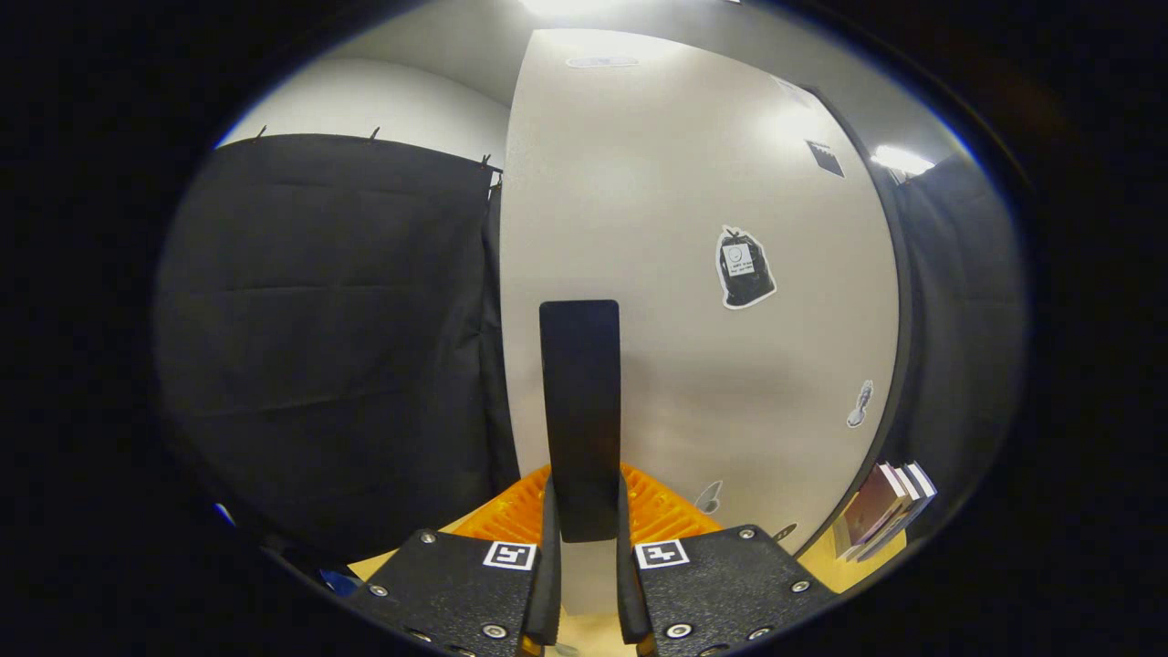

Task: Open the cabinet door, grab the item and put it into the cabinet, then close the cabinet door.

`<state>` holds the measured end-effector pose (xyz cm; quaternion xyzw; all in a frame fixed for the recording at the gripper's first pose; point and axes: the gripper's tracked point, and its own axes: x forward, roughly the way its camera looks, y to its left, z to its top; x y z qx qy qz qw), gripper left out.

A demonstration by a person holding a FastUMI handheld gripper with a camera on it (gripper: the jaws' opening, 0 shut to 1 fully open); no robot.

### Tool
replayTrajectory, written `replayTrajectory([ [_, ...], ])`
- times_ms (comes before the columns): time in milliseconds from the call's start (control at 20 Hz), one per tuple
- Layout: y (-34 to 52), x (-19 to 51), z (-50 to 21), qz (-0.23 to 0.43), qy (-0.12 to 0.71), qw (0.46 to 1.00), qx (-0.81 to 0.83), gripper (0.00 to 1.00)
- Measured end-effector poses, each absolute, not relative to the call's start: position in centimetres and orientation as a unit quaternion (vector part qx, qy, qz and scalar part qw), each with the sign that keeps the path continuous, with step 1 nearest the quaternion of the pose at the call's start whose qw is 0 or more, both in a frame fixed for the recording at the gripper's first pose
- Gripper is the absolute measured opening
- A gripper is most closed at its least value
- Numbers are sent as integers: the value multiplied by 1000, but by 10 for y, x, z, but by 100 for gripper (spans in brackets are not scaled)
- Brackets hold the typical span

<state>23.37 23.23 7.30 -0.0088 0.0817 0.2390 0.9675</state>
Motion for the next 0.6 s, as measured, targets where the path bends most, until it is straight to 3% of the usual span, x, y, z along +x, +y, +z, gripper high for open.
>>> replayTrajectory([
  [600, 210, 219, 71, 229, 73, 971, -2, 25],
])
